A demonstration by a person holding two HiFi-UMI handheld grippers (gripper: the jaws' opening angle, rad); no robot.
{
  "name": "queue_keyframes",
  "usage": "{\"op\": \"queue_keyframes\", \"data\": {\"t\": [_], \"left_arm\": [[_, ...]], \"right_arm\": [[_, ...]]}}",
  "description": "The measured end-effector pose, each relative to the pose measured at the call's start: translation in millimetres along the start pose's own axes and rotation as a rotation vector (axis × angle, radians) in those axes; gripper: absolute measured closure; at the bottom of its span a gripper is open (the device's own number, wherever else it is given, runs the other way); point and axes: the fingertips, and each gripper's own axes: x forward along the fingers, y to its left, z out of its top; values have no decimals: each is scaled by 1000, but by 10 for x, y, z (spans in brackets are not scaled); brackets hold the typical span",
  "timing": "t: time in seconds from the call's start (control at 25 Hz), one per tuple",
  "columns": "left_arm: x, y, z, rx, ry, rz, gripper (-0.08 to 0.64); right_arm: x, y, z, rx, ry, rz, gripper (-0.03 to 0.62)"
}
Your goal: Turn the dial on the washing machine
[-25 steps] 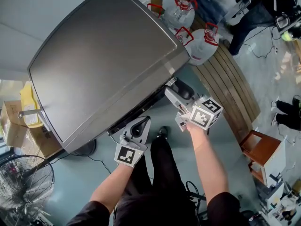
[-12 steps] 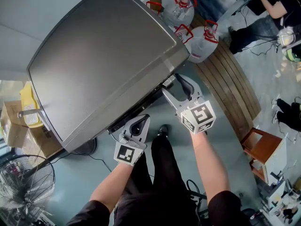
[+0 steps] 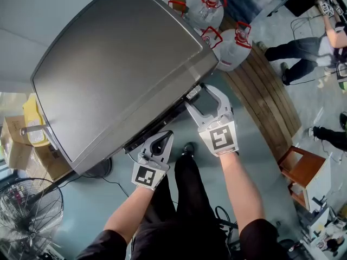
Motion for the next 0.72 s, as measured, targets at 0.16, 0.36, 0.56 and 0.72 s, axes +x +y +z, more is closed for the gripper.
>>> {"op": "queue_keyframes", "data": {"t": [0.16, 0.36, 0.56, 0.72], "left_arm": [[9, -5, -5, 4, -2, -3, 545], [17, -8, -6, -3, 0, -4, 545], [29, -8, -24, -5, 4, -7, 545], [35, -3, -43, -24, 8, -6, 545]], "right_arm": [[10, -5, 5, 31, -12, 3, 311], [12, 25, -20, 97, -20, 37, 311], [-41, 0, -7, 190, -85, 85, 305], [-88, -37, 55, 422, -118, 145, 295]]}}
